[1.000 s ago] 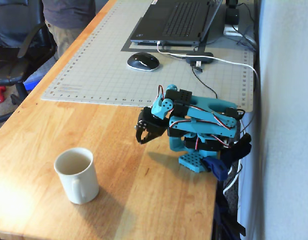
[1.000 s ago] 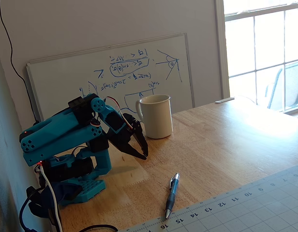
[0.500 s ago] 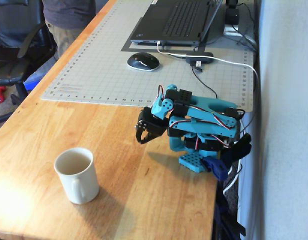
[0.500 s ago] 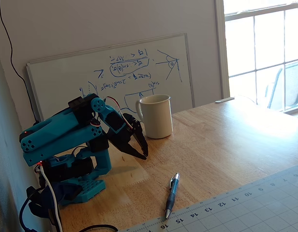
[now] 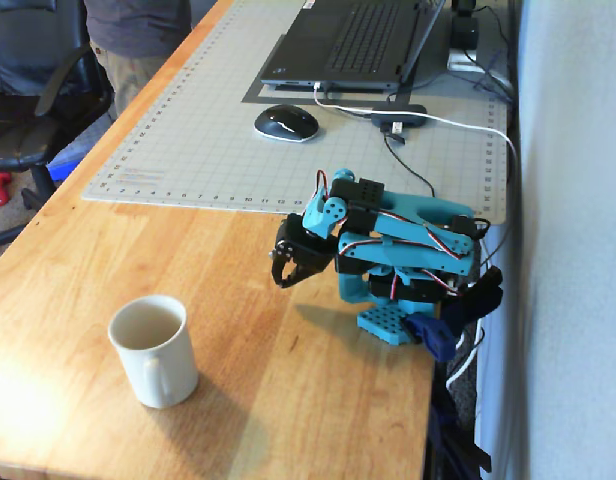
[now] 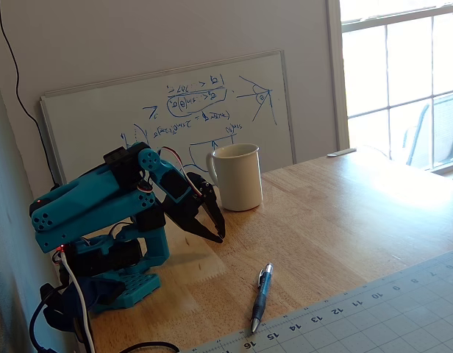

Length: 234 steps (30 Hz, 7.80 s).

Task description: Grasp a pen and put it in a mug.

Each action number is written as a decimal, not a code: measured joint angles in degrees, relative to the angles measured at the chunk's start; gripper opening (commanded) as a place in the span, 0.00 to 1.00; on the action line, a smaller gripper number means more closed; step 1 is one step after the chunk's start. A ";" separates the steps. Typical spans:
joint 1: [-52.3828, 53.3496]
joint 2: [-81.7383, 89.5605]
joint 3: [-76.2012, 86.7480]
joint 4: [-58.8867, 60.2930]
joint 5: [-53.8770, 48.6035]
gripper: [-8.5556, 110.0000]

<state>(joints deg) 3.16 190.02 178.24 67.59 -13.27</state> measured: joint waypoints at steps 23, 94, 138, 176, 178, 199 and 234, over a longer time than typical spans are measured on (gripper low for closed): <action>0.00 -46.32 -53.09 21.97 0.00 0.07; 45.53 -90.00 -65.21 11.07 11.16 0.23; 45.44 -111.71 -70.05 -1.32 11.60 0.13; 28.74 -70.66 -69.79 -0.79 21.09 0.09; 24.70 -68.91 -69.96 -0.79 27.86 0.09; -14.33 -60.12 -71.37 -32.70 89.65 0.09; -31.11 -62.93 -29.09 -82.97 90.18 0.09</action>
<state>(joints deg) -27.95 127.09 149.15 -15.38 76.90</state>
